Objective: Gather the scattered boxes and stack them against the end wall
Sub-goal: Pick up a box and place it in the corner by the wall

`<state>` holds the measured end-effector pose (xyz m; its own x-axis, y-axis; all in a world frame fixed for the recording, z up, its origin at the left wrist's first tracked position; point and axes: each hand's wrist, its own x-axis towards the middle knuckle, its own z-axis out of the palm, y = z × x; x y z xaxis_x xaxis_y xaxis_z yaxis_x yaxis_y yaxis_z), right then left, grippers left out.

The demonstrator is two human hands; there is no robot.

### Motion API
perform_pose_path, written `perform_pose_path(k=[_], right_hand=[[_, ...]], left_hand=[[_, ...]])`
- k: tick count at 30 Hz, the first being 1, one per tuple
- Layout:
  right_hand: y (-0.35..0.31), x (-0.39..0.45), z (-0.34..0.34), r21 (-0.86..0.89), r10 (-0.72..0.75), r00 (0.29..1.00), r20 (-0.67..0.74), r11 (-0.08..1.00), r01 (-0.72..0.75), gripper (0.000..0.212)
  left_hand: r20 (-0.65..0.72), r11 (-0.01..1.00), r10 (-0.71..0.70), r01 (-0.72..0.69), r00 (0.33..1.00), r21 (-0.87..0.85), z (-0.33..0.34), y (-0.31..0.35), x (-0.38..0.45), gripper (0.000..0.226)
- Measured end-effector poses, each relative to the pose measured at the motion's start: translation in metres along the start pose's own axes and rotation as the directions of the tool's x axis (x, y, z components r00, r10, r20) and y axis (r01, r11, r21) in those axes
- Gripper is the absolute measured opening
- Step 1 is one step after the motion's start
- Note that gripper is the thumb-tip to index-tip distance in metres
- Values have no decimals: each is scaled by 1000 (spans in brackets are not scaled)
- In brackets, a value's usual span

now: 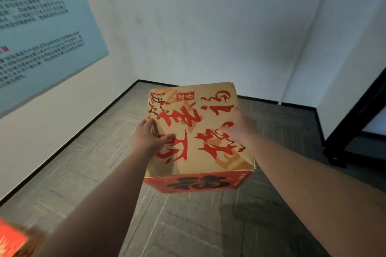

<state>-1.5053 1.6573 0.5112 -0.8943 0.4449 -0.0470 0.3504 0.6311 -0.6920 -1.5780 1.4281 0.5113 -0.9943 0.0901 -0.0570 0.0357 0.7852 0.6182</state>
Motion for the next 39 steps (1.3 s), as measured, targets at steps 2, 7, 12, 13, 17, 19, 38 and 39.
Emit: perform_pose_path(k=[2,7,12,13,17,19,38,39], right_hand=[[-19,63,7,-16,-5,1000,-4,1000,5,49],[-62,202,37,32,53,998,21,998,-54,52],[-92,363,88,93,56,996,66,994,-62,50],[-100,396,102,88,46,995,84,995,-53,51],[-140,526,153,113,-4,986,165,994,-15,54],[-159,582,175,118,-4,984,180,993,-18,53],[-359,1027,405,95,87,968,235,989,-112,42],[-362,1050,418,117,92,966,240,986,-123,41]], left_hand=[[10,999,12,-12,1000,-33,-2,7,68,88],[15,1000,19,-19,1000,4,-9,17,215,83],[-2,998,-13,13,1000,69,-10,20,367,84],[-6,996,-33,34,999,85,-11,17,396,83],[-38,989,-92,96,995,116,-22,2,524,84],[-47,985,-117,122,992,122,-27,-5,582,84],[79,985,-125,113,989,133,-78,-117,1129,74],[94,985,-121,109,988,131,-76,-122,1158,74]])
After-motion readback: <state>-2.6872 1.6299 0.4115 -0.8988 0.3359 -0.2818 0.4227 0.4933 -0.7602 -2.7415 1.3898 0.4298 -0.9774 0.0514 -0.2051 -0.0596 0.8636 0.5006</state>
